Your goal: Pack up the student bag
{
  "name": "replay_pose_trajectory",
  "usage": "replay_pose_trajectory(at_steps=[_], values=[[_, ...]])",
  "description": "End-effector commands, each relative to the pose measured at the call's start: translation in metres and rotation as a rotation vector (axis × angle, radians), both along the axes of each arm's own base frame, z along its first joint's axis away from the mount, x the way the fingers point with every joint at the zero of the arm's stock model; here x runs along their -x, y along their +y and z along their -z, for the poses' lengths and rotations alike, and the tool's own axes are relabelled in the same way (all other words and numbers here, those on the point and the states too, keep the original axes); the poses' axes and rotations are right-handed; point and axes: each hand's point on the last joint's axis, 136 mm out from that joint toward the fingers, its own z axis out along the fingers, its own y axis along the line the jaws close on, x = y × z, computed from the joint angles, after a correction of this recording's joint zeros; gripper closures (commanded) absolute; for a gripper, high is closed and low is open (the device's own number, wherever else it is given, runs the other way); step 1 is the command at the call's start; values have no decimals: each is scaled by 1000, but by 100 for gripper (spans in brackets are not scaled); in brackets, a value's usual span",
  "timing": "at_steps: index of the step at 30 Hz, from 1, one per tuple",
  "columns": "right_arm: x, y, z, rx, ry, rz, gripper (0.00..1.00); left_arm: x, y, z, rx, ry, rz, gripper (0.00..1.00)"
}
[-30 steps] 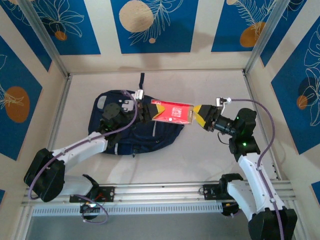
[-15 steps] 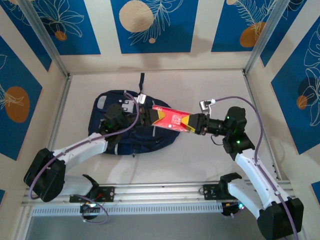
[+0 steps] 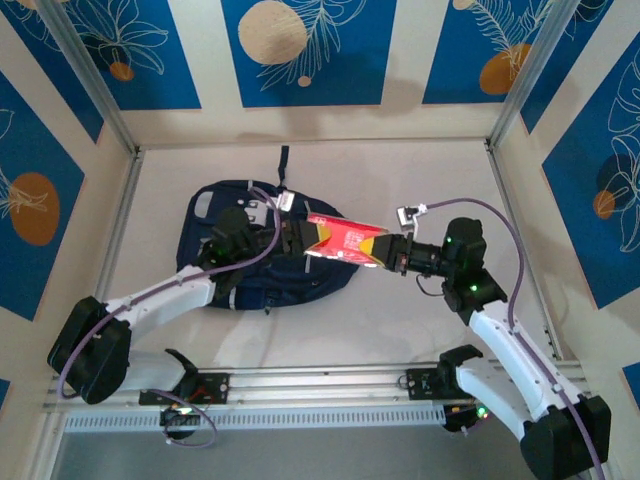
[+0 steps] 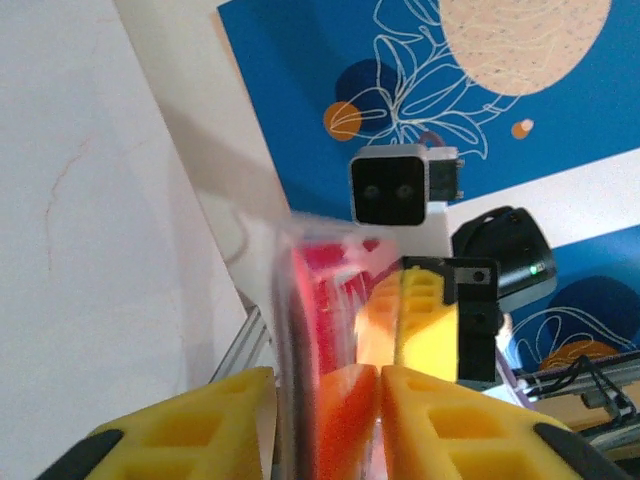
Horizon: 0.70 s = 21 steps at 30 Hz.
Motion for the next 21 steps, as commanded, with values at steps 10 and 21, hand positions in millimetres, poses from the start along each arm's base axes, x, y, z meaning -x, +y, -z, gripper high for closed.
replay_pose_trajectory(at_steps=[10,21], values=[[-11,-61,56,254,133,337,100,-28,55,43,-647,-103,-232,24],[-9,-103,87,374,220,518,100,-70,61,110,-1175,-37,-326,13]])
